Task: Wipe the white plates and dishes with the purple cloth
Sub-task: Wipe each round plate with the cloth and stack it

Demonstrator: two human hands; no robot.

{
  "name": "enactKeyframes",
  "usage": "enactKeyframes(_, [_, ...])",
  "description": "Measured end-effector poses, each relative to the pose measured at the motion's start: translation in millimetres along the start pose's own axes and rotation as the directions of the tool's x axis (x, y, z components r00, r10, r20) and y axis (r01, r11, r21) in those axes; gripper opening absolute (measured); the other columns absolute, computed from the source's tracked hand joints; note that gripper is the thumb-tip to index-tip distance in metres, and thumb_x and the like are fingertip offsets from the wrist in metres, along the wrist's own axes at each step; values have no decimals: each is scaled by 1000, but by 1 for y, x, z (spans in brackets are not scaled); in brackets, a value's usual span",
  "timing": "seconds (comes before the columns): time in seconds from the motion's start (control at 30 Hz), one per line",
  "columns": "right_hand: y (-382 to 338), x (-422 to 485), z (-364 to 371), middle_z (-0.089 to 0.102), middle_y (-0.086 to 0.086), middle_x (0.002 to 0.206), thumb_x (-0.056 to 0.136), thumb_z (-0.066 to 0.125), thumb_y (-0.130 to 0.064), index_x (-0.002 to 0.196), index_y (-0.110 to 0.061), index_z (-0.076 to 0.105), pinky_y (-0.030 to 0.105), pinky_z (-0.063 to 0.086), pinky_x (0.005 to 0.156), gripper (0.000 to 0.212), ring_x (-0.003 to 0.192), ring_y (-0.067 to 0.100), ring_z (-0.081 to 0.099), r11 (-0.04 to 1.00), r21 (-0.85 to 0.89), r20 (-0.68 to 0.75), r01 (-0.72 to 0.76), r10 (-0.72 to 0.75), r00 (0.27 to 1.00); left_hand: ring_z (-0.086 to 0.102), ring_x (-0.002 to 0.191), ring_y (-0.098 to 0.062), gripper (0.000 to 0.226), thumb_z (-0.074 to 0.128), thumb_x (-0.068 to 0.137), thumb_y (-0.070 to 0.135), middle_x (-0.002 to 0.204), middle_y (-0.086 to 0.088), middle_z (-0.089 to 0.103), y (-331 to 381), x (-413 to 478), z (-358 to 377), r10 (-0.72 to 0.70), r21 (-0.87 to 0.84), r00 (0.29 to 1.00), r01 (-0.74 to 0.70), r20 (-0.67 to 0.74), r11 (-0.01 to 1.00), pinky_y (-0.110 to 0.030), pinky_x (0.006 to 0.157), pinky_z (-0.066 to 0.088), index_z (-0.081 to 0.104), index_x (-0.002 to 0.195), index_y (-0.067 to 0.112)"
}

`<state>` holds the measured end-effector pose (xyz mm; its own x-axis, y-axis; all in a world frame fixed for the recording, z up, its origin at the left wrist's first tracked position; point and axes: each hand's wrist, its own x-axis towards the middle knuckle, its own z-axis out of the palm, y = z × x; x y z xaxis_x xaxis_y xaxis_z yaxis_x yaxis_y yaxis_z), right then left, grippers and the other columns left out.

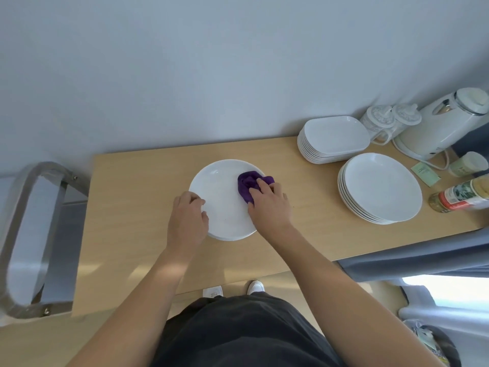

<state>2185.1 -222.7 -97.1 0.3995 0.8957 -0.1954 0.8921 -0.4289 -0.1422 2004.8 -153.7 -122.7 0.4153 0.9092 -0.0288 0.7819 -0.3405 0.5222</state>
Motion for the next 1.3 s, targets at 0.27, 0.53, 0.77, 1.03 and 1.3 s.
enactKeyframes(0.27, [1, -1, -5, 58, -7, 135, 92, 52, -23, 132, -23, 62, 35, 41, 99, 41, 118, 28, 43, 986, 168, 84, 10, -25, 996, 61, 88, -25, 33, 58, 90, 0, 126, -7, 47, -9, 2, -6, -122, -164, 990, 108, -75, 981, -26, 80, 43, 64, 123, 0])
enactKeyframes(0.53, [-27, -29, 4, 71, -7, 91, 80, 60, -13, 101, -20, 76, 36, 56, 76, 28, 83, 25, 61, 846, 525, 123, 95, -186, 975, 60, 76, -25, 34, 56, 92, 2, 126, -6, 48, -9, 1, -6, -143, -158, 987, 131, -68, 979, -28, 76, 43, 64, 125, 1])
enactKeyframes(0.77, [-16, -26, -23, 72, -1, 76, 82, 54, -24, 85, -23, 67, 32, 53, 67, 14, 72, 15, 64, 918, 396, 268, -27, -88, 959, 59, 79, -22, 34, 55, 93, 2, 126, -5, 47, -10, 1, -7, -136, -154, 989, 125, -62, 980, -27, 76, 43, 63, 126, 0])
enactKeyframes(1.03, [50, -29, -45, 65, -1, 76, 84, 52, -26, 77, -19, 65, 29, 43, 60, 16, 74, 22, 60, 887, 368, 166, -278, 232, 959, 50, 106, -31, 33, 67, 83, 2, 116, -9, 57, 6, 0, -6, -24, 71, 992, 33, -127, 997, -40, 78, 50, 71, 114, 8])
enactKeyframes(1.3, [95, -42, -31, 59, -6, 84, 93, 52, -15, 98, -16, 58, 23, 37, 57, 8, 73, 8, 52, 726, 605, 103, -327, 336, 936, 56, 112, -19, 31, 55, 98, 29, 117, 1, 59, 65, -12, 14, 221, -50, 960, -216, 172, 975, -36, 89, 50, 68, 119, 11])
